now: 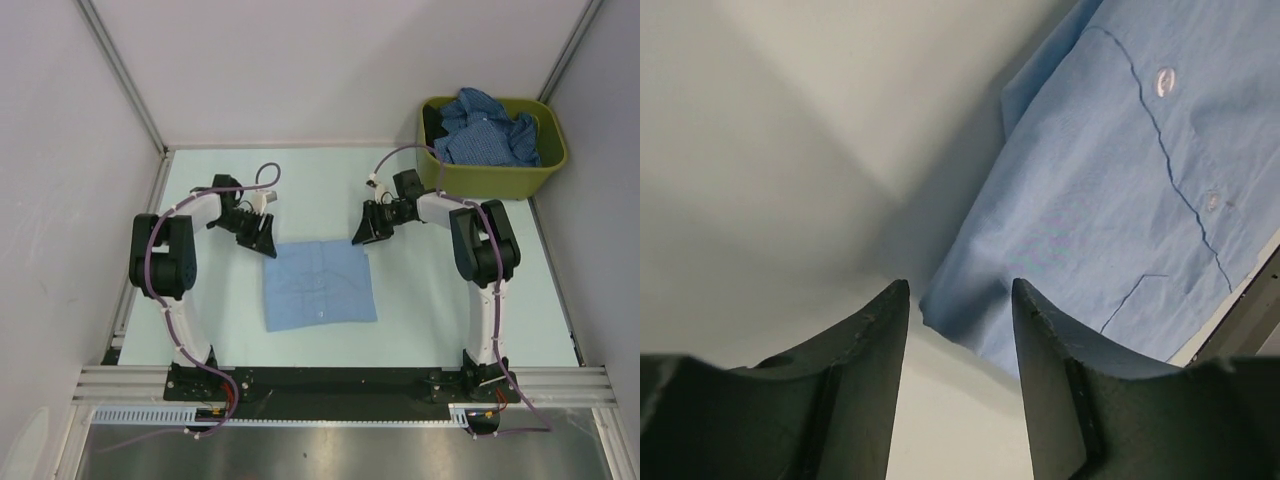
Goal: Fold and stack the long sleeve shirts
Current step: Fold the shirt
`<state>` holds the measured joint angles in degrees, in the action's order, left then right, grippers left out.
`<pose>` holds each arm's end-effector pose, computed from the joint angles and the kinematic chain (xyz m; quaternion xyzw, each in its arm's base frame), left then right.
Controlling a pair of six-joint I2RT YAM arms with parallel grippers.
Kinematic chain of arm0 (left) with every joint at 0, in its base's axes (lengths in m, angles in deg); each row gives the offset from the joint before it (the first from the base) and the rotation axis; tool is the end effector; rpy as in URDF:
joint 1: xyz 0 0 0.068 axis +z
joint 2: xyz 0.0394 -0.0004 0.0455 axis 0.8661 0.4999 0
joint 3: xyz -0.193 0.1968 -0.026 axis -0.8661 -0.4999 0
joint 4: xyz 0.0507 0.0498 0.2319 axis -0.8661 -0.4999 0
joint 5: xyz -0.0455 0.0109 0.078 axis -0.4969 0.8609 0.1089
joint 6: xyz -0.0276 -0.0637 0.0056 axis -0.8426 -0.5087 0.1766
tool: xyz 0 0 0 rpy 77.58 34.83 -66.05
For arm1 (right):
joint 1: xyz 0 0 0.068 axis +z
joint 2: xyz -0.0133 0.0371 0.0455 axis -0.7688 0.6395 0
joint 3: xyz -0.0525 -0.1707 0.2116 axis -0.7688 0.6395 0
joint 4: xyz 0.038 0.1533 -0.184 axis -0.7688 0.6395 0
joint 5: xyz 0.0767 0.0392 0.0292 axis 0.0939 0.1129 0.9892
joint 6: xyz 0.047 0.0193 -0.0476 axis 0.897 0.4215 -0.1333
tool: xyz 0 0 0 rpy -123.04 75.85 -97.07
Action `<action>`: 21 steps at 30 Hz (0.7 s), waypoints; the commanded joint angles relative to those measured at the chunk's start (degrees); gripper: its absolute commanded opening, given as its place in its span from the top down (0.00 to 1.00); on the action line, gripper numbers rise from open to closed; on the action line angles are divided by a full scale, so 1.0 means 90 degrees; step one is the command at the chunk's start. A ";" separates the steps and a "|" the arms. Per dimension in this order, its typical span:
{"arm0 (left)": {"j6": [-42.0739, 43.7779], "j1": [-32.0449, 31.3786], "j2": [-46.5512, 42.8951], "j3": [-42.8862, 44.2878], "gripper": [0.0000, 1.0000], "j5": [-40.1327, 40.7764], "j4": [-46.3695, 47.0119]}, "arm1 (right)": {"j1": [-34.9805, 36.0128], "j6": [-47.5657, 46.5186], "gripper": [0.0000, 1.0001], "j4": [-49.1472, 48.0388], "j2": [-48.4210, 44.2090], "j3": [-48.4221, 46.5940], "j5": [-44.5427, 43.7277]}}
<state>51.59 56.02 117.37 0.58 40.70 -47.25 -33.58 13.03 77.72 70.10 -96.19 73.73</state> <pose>0.3512 -0.0603 0.1575 0.2425 0.9077 -0.3160 0.1322 0.3968 0.1634 0.1413 -0.1982 0.8635 0.4364 0.1570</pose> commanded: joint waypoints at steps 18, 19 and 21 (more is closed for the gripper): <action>-0.0437 -0.0123 -0.0402 0.0038 1.00 -0.0943 0.0259 | -0.0504 -0.0753 1.00 0.1365 -0.0735 0.0048 0.0047; -0.0457 -0.0123 -0.0344 0.0047 0.99 -0.0894 0.0308 | -0.0485 -0.0753 1.00 0.1317 -0.0648 0.0087 -0.0011; -0.0476 -0.0123 -0.0168 0.0106 0.98 -0.0758 0.0327 | -0.0504 -0.0753 1.00 0.1141 -0.0521 0.0127 -0.0138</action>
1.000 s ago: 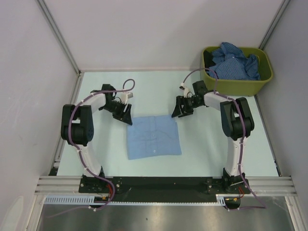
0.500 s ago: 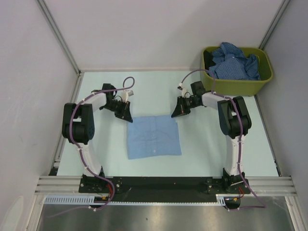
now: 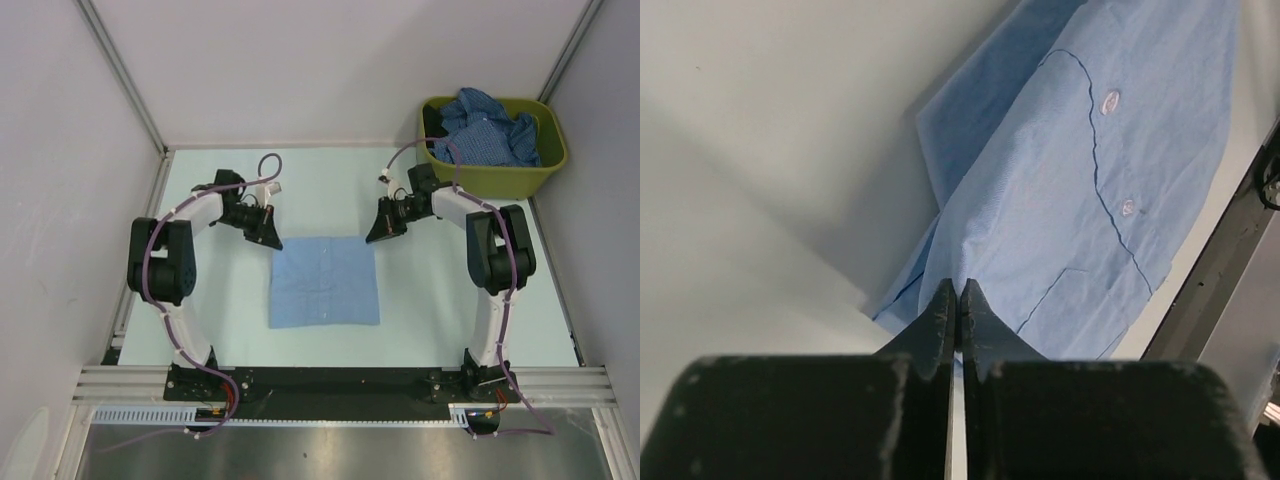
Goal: Fold and stack the long sleeve shirts
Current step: Fold the shirt
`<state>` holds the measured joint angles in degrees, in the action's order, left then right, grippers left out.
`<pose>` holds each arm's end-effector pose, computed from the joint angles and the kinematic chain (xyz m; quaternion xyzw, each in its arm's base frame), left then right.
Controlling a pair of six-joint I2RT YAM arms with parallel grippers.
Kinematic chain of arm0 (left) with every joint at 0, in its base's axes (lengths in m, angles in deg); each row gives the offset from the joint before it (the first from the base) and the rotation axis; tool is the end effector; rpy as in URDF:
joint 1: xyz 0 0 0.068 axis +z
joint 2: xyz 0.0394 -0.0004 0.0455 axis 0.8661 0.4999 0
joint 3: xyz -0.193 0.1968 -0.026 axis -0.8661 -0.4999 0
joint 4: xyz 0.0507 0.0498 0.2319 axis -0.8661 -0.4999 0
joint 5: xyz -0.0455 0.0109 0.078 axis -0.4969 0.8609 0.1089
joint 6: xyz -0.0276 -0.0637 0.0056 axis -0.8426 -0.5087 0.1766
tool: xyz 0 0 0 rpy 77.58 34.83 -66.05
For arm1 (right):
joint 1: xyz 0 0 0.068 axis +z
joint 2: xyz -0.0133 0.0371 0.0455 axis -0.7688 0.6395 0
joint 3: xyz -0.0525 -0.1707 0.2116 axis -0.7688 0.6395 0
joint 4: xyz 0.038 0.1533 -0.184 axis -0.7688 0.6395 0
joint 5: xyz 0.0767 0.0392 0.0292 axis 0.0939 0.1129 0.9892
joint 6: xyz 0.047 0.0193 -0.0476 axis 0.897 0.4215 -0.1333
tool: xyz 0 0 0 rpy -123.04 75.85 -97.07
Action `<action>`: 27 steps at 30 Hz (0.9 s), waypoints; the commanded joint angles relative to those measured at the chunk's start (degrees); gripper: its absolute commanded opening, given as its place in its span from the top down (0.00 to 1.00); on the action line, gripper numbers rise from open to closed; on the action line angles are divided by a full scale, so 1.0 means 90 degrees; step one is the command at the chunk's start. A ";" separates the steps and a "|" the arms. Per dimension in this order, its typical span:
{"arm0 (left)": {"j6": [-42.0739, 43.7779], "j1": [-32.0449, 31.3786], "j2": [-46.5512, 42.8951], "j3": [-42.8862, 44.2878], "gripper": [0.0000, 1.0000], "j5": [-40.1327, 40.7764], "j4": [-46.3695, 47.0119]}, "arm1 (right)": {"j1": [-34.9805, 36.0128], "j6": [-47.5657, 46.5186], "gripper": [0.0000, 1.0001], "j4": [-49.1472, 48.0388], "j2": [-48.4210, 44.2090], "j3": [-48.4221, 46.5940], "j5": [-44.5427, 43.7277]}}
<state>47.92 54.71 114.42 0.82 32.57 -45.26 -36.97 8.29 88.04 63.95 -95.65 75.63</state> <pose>0.3499 -0.0742 0.1820 0.2404 0.8778 -0.3803 0.1646 0.3814 0.1351 0.1733 -0.1955 0.8647 0.4384 0.1478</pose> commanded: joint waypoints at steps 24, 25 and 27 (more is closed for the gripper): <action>-0.0634 0.0306 -0.0201 -0.1200 0.32 0.0333 0.0301 | -0.0186 0.0272 0.28 -0.0630 -0.0288 0.1599 -0.0458; -0.0654 0.0267 -0.0162 -0.1200 0.34 0.0284 0.0341 | -0.0177 0.0417 0.28 -0.0834 -0.0152 0.1628 -0.0409; -0.0693 0.0228 -0.0045 -0.1161 0.37 0.0128 0.0399 | -0.0147 0.0545 0.31 -0.1079 -0.0024 0.1590 -0.0252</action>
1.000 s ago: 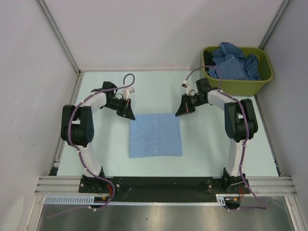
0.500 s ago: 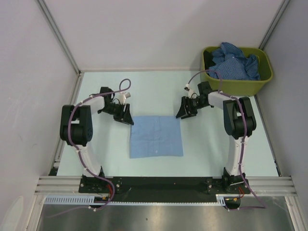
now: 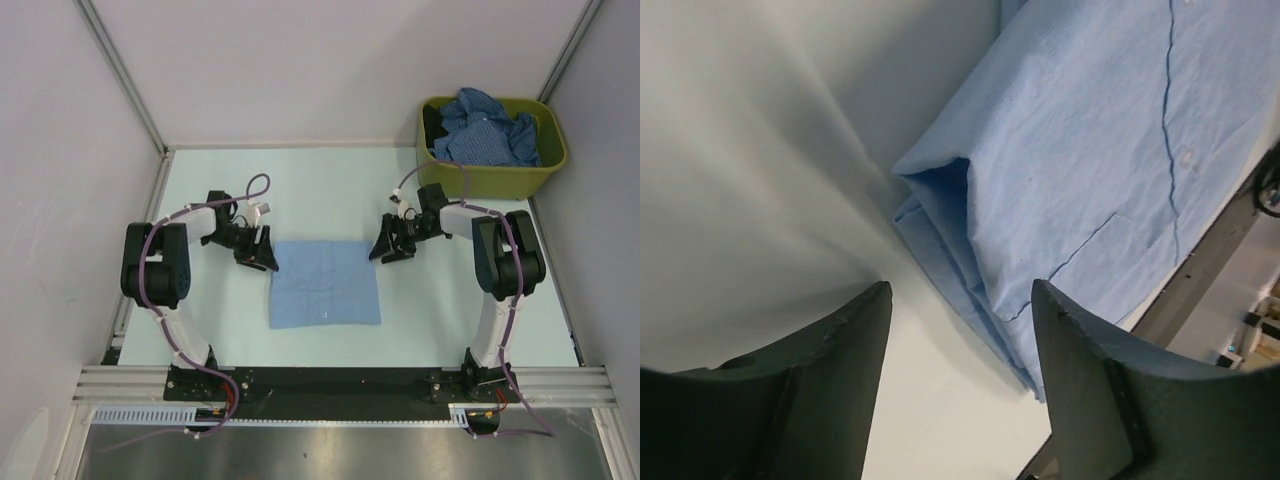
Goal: Fold and stack the long sleeve shirts
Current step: Fold the shirt
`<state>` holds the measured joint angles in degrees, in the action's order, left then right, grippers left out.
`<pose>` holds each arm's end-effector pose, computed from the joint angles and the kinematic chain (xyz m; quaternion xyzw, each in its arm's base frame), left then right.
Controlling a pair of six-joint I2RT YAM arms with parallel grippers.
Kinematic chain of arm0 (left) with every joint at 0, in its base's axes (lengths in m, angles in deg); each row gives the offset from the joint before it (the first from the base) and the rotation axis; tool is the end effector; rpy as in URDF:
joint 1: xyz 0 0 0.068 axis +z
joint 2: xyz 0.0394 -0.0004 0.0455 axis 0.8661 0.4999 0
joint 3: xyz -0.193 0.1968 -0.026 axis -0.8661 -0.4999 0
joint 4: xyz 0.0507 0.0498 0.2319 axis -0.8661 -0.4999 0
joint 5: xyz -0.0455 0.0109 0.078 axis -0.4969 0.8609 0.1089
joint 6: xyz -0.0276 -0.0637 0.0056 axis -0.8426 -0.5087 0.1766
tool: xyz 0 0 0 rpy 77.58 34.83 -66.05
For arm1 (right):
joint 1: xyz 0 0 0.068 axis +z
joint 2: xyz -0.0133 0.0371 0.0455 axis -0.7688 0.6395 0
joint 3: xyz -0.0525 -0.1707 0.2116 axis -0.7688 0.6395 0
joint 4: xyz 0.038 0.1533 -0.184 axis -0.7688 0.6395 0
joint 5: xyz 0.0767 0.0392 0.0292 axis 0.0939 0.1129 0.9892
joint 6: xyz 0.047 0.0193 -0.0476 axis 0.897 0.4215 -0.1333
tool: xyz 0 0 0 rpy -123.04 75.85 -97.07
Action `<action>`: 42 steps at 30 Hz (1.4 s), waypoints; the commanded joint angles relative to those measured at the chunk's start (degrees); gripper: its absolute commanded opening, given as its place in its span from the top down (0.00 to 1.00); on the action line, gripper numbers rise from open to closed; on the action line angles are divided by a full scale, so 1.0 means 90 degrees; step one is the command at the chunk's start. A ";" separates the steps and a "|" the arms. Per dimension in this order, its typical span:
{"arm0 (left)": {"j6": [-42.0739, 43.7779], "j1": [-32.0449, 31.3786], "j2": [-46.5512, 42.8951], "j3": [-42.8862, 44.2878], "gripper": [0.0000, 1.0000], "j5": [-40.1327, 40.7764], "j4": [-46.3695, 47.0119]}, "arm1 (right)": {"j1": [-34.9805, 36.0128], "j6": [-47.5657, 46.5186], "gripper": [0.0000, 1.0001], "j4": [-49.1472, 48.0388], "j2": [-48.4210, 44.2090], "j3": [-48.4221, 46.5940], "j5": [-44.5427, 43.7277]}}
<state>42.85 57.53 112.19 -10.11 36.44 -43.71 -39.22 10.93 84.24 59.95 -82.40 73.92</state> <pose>0.3158 -0.0526 0.1474 0.1554 0.9145 -0.3604 0.0985 0.3451 0.1109 0.1418 -0.1372 0.8885 0.4248 0.1066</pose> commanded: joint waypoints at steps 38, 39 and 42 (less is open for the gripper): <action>-0.4747 -0.0846 -0.2218 -0.2166 0.01 -0.2315 0.5854 | 0.0522 0.3030 0.00 -0.3390 -0.1317 0.0232 0.1343; -0.5271 -0.0983 -0.2257 -0.2492 0.01 -0.2237 0.6616 | 0.0620 0.4137 0.00 -0.4001 -0.1298 0.0496 0.1431; -0.6700 -0.1442 -0.2073 -0.3071 0.00 -0.1973 0.8467 | 0.0952 0.5453 0.00 -0.5840 -0.1045 0.1337 0.1510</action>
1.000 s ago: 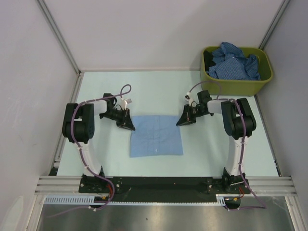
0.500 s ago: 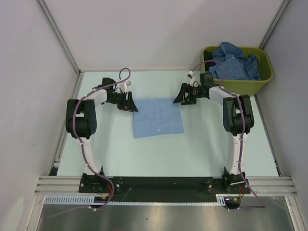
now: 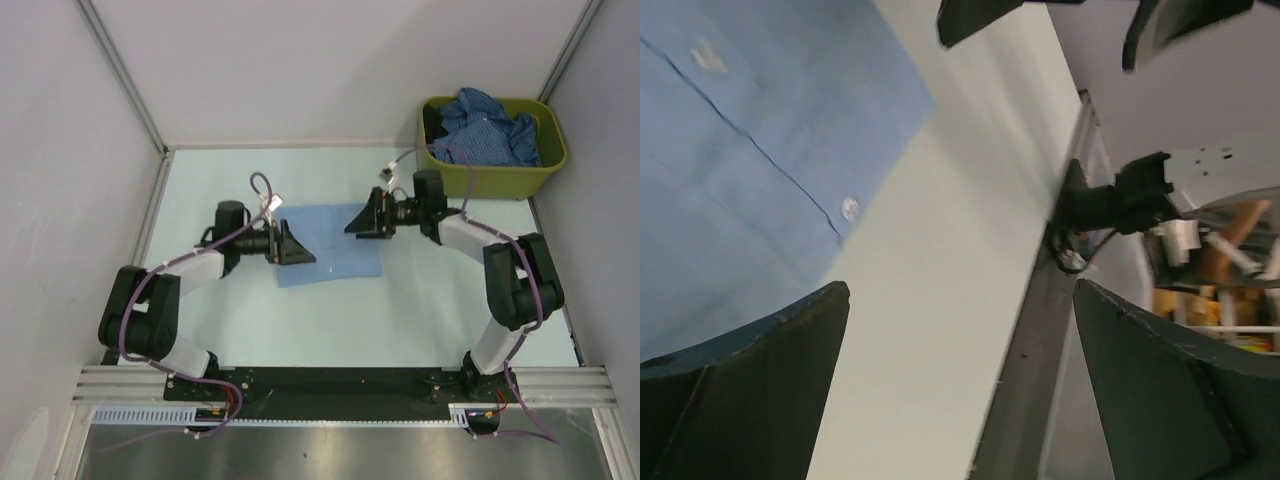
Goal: Fold and stack the long sleeve shirts
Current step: Fold the shirt
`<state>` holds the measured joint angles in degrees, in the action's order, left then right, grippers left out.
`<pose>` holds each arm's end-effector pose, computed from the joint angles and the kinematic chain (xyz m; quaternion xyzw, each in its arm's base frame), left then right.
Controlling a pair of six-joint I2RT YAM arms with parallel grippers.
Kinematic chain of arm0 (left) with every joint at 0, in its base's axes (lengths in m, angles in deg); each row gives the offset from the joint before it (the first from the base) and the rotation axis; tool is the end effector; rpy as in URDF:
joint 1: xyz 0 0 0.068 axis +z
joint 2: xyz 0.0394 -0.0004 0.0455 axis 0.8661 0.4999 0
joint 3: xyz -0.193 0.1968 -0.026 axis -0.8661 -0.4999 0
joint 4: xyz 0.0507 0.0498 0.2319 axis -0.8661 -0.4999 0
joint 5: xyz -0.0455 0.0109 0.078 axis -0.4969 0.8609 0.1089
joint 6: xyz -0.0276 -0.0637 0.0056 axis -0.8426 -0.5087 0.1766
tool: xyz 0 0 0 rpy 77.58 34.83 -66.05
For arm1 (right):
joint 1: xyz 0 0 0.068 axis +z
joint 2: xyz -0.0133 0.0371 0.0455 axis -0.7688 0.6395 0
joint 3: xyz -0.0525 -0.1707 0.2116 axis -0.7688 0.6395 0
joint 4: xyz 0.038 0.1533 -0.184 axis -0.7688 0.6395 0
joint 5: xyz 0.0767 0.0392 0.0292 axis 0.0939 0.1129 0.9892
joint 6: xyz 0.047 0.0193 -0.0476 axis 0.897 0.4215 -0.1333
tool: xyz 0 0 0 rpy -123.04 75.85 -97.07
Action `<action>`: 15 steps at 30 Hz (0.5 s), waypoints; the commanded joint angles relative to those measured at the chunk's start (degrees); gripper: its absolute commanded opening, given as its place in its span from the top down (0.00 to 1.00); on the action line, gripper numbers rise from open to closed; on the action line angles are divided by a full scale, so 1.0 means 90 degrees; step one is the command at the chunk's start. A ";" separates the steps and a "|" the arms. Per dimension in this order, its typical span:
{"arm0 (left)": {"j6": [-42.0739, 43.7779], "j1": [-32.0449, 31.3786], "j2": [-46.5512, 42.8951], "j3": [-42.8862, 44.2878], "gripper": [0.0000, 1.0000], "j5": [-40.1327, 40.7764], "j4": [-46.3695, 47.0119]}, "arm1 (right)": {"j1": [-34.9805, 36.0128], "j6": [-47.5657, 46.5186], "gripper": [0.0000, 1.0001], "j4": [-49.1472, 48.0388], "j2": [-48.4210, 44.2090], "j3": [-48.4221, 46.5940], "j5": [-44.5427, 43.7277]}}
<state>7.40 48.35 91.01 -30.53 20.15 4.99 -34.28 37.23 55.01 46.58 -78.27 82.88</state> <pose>0.2761 -0.1069 0.2190 0.1703 0.7797 -0.5373 0.2725 0.3391 0.1471 0.2420 -0.1488 0.7856 0.5540 0.2317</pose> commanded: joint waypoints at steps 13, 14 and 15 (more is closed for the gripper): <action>-0.1339 0.0161 0.1590 -0.1477 0.00 0.1379 0.1195 | 0.0190 0.1790 0.00 -0.2999 0.2494 0.1446 0.0094; -0.1231 0.0288 0.1541 -0.1545 0.01 0.1409 0.1097 | 0.0131 0.1464 0.00 -0.2175 0.2271 0.1272 0.0036; -0.1114 0.0464 0.1396 -0.1575 0.00 0.1293 0.0999 | 0.0092 0.1161 0.00 -0.1838 0.2143 0.1193 0.0035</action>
<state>-10.22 46.88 104.34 -41.59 25.18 21.43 -30.35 60.61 24.61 66.36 -67.06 88.94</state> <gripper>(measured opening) 0.993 0.991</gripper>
